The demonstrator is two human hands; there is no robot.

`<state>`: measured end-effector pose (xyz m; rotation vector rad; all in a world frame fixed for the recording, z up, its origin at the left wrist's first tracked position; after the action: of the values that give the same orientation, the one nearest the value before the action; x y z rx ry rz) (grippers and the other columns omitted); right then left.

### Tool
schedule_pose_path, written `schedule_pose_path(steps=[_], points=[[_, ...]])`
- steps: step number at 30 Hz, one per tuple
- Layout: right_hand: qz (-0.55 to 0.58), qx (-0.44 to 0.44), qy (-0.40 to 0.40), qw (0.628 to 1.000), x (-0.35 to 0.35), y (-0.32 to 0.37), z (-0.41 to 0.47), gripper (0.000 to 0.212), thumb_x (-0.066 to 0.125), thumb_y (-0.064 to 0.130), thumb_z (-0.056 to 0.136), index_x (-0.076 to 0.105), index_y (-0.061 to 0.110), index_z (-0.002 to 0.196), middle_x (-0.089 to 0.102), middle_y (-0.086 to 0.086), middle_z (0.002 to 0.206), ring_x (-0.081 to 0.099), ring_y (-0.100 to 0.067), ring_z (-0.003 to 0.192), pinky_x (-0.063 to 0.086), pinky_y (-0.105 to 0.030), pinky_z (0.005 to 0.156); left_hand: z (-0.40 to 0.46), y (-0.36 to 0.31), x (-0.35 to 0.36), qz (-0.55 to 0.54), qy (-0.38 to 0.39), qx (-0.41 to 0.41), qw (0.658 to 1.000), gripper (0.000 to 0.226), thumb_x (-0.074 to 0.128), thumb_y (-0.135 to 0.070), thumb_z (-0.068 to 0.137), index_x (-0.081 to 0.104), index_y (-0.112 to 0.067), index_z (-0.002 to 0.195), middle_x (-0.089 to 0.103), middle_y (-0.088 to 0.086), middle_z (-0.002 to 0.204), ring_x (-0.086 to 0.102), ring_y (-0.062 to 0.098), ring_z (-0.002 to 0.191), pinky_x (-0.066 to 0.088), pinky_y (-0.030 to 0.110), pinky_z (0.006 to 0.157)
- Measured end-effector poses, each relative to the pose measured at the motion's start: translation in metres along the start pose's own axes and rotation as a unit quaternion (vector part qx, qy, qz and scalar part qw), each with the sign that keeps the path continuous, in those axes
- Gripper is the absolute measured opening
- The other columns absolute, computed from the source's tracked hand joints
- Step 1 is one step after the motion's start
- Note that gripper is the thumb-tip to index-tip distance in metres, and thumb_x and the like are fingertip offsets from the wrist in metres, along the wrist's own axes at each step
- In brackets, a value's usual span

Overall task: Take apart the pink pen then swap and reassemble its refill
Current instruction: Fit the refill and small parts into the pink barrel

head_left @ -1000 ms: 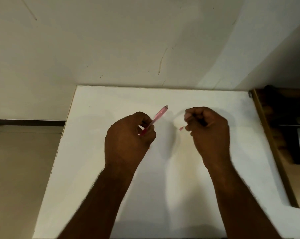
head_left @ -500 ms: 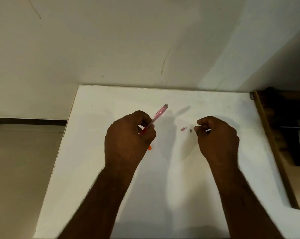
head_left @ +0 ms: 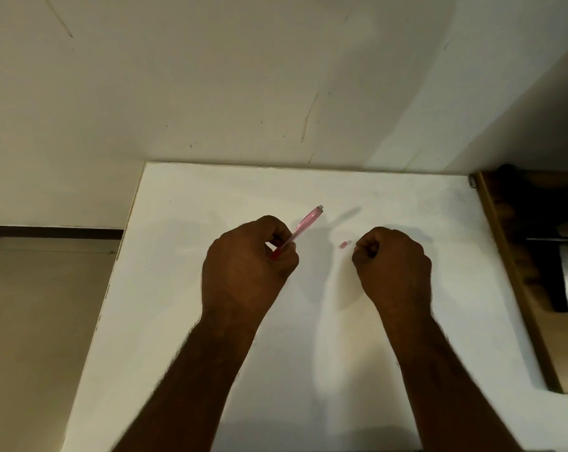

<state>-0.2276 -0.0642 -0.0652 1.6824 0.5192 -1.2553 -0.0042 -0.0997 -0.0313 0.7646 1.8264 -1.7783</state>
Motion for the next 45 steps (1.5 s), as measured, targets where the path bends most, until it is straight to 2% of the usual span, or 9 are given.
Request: schedule_pose_path(steps=[4,8,11,18,23,28,38,42,45], points=[[0.204,0.032,-0.005,0.978,-0.006,0.001,0.002,0.012,0.072,0.015,0.086,0.068,0.022,0.077,0.07,0.012,0.072,0.068,-0.014,0.072,0.051,-0.033,0.071,0.0,-0.001,0.001,-0.001,0.0,0.005,1.0,0.006,0.07,-0.033,0.08,0.067,-0.031,0.084,0.073,-0.018,0.079,0.069,0.004,0.07,0.057,0.034,0.068],[0.54,0.054,0.047,0.839,-0.01,0.015,0.002,0.016,0.071,-0.001,0.087,0.075,0.014,0.084,0.076,-0.002,0.077,0.072,-0.018,0.072,0.06,-0.031,0.071,-0.001,-0.003,0.002,-0.008,0.004,0.014,1.0,0.005,0.07,-0.032,0.08,0.067,-0.031,0.083,0.072,-0.02,0.08,0.07,0.004,0.066,0.058,0.035,0.067],[0.578,0.04,0.066,0.812,-0.01,0.024,-0.001,0.018,0.073,-0.002,0.087,0.079,0.015,0.089,0.078,-0.005,0.082,0.073,-0.019,0.076,0.059,-0.026,0.073,-0.001,-0.004,0.004,-0.013,0.01,0.017,1.0,0.005,0.069,-0.034,0.08,0.066,-0.032,0.084,0.072,-0.019,0.08,0.07,0.005,0.064,0.059,0.036,0.065],[0.553,0.002,0.055,0.831,-0.014,0.034,-0.004,0.017,0.077,0.012,0.079,0.081,0.023,0.091,0.08,-0.004,0.09,0.077,-0.026,0.084,0.058,-0.032,0.076,-0.001,-0.007,0.008,0.028,0.023,0.048,0.998,0.009,0.07,-0.036,0.079,0.069,-0.032,0.088,0.073,-0.016,0.08,0.068,0.008,0.071,0.057,0.034,0.068],[0.526,-0.041,0.041,0.848,-0.024,0.038,-0.005,0.022,0.08,0.011,0.08,0.067,0.025,0.089,0.078,-0.004,0.086,0.08,-0.027,0.079,0.06,-0.032,0.068,-0.001,-0.008,0.007,0.029,0.024,0.053,0.998,0.007,0.071,-0.033,0.08,0.07,-0.032,0.087,0.072,-0.018,0.079,0.067,0.006,0.071,0.056,0.031,0.068],[0.452,-0.085,0.026,0.887,-0.026,0.038,-0.005,0.025,0.082,0.021,0.079,0.061,0.031,0.089,0.077,-0.002,0.09,0.079,-0.024,0.08,0.064,-0.048,0.076,0.0,-0.008,0.006,0.033,0.035,0.059,0.997,0.01,0.066,-0.035,0.082,0.072,-0.031,0.089,0.074,-0.014,0.078,0.069,0.009,0.072,0.058,0.034,0.07],[0.228,-0.21,-0.015,0.951,-0.033,0.042,-0.011,0.024,0.074,0.016,0.09,0.056,0.03,0.094,0.077,0.013,0.087,0.074,-0.005,0.08,0.06,-0.033,0.073,0.005,-0.009,-0.001,0.094,0.006,0.145,0.985,0.016,0.066,-0.026,0.086,0.079,-0.027,0.095,0.076,-0.007,0.081,0.065,0.024,0.078,0.051,0.045,0.075],[0.214,-0.225,-0.029,0.95,-0.033,0.045,-0.012,0.024,0.074,0.017,0.091,0.055,0.032,0.096,0.077,0.017,0.09,0.074,-0.002,0.082,0.06,-0.033,0.074,0.006,-0.005,0.0,0.09,0.013,0.144,0.985,0.015,0.066,-0.027,0.088,0.078,-0.029,0.096,0.075,-0.009,0.082,0.063,0.021,0.08,0.05,0.043,0.076],[0.248,-0.211,-0.023,0.945,-0.03,0.041,-0.01,0.025,0.074,0.014,0.091,0.058,0.03,0.1,0.078,0.021,0.089,0.074,0.005,0.087,0.057,-0.019,0.077,0.005,-0.005,-0.001,0.075,0.007,0.143,0.987,0.016,0.065,-0.029,0.088,0.078,-0.028,0.097,0.075,-0.009,0.082,0.064,0.02,0.079,0.051,0.043,0.076]])
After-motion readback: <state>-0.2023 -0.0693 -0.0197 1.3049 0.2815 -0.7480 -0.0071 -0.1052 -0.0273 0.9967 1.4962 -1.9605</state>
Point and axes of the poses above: each hand's wrist, its own z-axis towards the middle knuckle, its own x-axis out of the palm, y = z × x, the point moved 6 cm from there along z, towards the middle knuckle
